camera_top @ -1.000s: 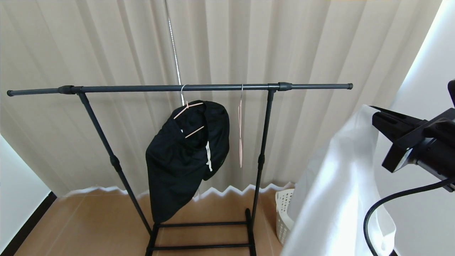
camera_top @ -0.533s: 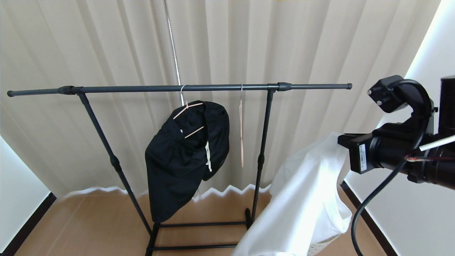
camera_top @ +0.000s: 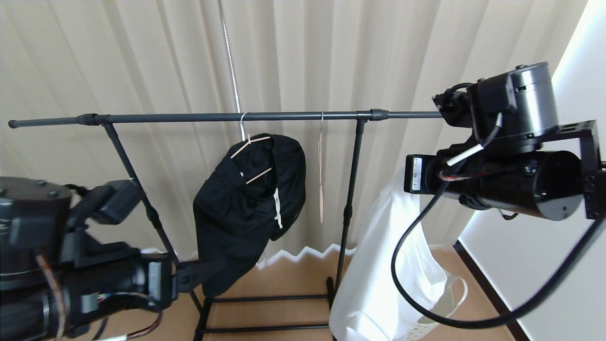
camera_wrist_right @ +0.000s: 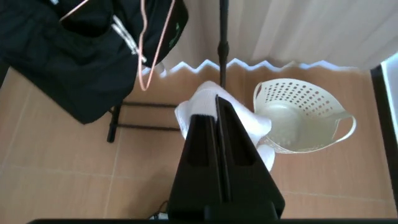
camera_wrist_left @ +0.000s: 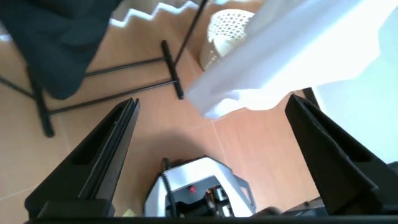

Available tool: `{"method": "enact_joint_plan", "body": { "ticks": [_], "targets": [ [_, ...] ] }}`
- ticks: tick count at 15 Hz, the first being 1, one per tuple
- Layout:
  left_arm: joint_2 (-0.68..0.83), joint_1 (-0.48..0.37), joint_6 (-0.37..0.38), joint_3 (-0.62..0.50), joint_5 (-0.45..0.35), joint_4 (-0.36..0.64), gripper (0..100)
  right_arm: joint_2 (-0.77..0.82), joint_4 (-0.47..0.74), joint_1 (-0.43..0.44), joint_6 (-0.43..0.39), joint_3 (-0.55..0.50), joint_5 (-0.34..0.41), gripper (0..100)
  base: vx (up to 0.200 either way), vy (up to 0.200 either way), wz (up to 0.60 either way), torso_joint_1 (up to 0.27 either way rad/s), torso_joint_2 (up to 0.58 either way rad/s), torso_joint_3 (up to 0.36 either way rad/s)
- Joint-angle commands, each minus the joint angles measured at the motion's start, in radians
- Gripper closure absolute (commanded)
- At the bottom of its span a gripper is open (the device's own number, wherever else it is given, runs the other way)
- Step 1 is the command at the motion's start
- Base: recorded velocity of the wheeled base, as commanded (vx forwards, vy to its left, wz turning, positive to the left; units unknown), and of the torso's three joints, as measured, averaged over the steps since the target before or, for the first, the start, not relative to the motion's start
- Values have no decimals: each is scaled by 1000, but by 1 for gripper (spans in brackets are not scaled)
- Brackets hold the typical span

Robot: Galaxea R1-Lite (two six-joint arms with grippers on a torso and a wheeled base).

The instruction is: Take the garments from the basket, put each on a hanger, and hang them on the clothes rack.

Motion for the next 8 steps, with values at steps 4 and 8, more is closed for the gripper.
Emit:
{"method": "enact_joint_plan", "body": {
  "ticks": [4,8],
  "targets": [
    [448,-205,-128,-294,52,-78,0,95,-48,31,15,-60,-10,100,0,0,0,0,0,0],
    [579,-297,-208,-502,127,-106,0,102,-50,66,14,-79,-12,100,0,0,0,0,0,0]
  ]
}}
